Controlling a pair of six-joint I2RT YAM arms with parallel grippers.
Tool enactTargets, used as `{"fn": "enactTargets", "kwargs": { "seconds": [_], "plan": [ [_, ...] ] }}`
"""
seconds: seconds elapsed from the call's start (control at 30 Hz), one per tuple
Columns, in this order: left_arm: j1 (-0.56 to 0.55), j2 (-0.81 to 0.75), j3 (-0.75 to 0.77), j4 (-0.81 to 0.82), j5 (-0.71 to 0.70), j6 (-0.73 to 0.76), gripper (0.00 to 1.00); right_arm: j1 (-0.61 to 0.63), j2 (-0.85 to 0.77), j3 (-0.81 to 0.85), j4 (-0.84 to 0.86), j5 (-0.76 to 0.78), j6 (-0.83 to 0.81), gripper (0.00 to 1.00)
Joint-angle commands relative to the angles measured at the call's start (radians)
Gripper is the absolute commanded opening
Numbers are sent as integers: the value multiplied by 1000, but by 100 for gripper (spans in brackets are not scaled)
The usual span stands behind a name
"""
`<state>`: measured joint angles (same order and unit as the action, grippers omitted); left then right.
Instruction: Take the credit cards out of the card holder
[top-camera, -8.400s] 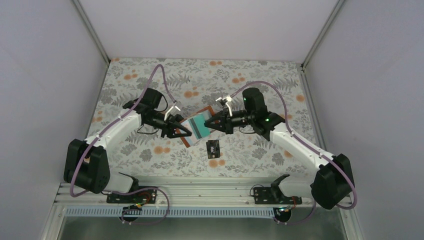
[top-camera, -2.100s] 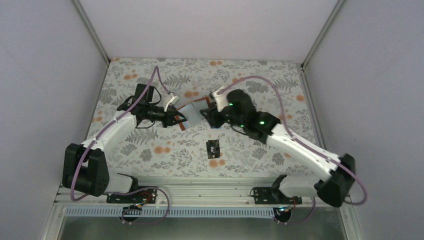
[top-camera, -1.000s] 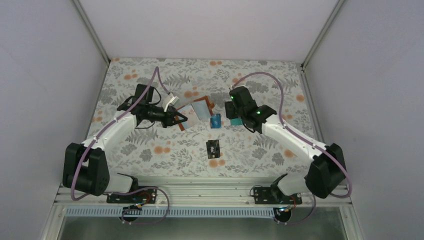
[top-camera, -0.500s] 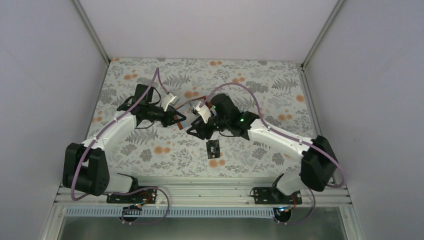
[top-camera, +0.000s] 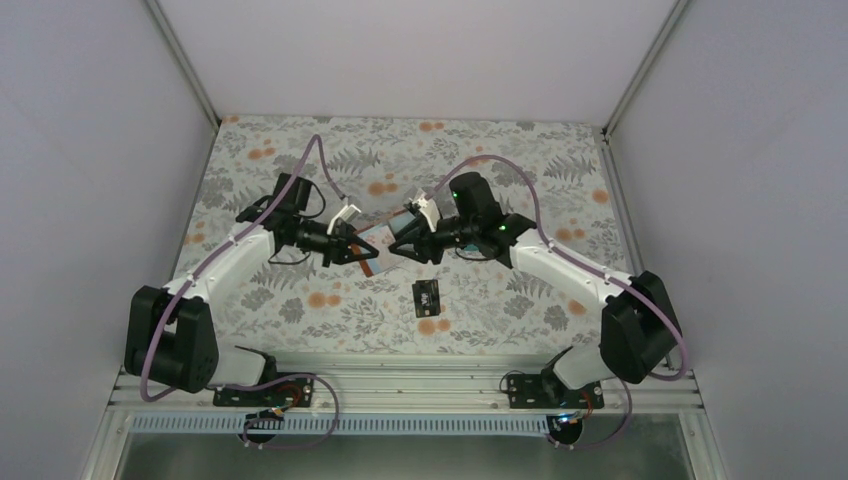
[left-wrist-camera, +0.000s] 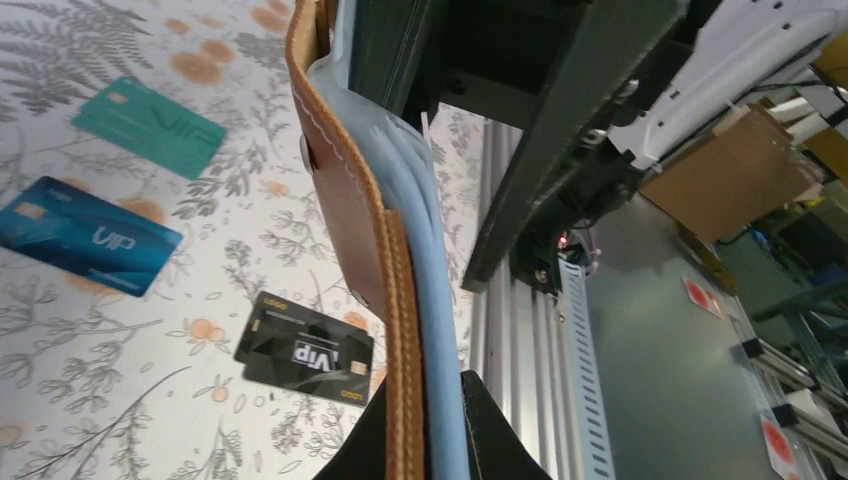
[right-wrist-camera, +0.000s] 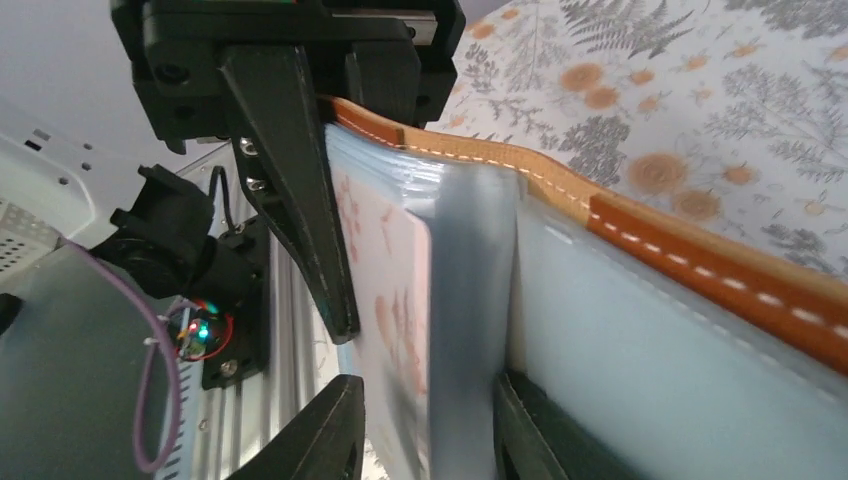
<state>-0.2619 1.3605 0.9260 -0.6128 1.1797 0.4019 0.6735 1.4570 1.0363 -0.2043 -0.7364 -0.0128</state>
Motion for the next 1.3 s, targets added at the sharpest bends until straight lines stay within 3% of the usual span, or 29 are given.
{"fn": "enactTargets", "kwargs": {
  "seconds": [0.0, 0.17, 0.27, 0.4, 0.53, 0.63, 0.8, 0.9, 0.97, 1.13, 1.27],
  "plan": [
    [-29, -8, 42, -78, 129, 119, 2, -2, -12, 16, 12, -85, -52, 30],
    [-31, -9, 45, -88, 139, 133, 2, -4, -47, -3, 12, -145, -72, 5],
    [-31, -9, 43, -87, 140, 133, 3, -8, -76, -25, 20, -154, -66, 4],
    [-30, -7, 45, -83, 146, 129, 20, -10, -102, -37, 51, -157, -30, 4],
    [-30, -12, 50, -98, 164, 148, 23, -23, -127, -55, 73, -136, -14, 4],
    [-31, -12, 48, -104, 171, 156, 19, -32, -134, -54, 66, -140, -12, 4],
    [-30, -12, 50, -117, 185, 169, 3, -36, -134, -55, 51, -145, -19, 5],
    [-31, -14, 52, -137, 194, 190, 2, -47, -138, -61, 32, -146, -34, 20],
    [-30, -14, 55, -144, 200, 200, 2, -58, -144, -72, 27, -162, -44, 22],
    [-30, -11, 57, -146, 202, 204, 2, -66, -131, -75, 15, -222, -51, 19],
    [-30, -12, 57, -145, 200, 201, 2, -65, -110, -80, 22, -256, -49, 10]
  ]
}}
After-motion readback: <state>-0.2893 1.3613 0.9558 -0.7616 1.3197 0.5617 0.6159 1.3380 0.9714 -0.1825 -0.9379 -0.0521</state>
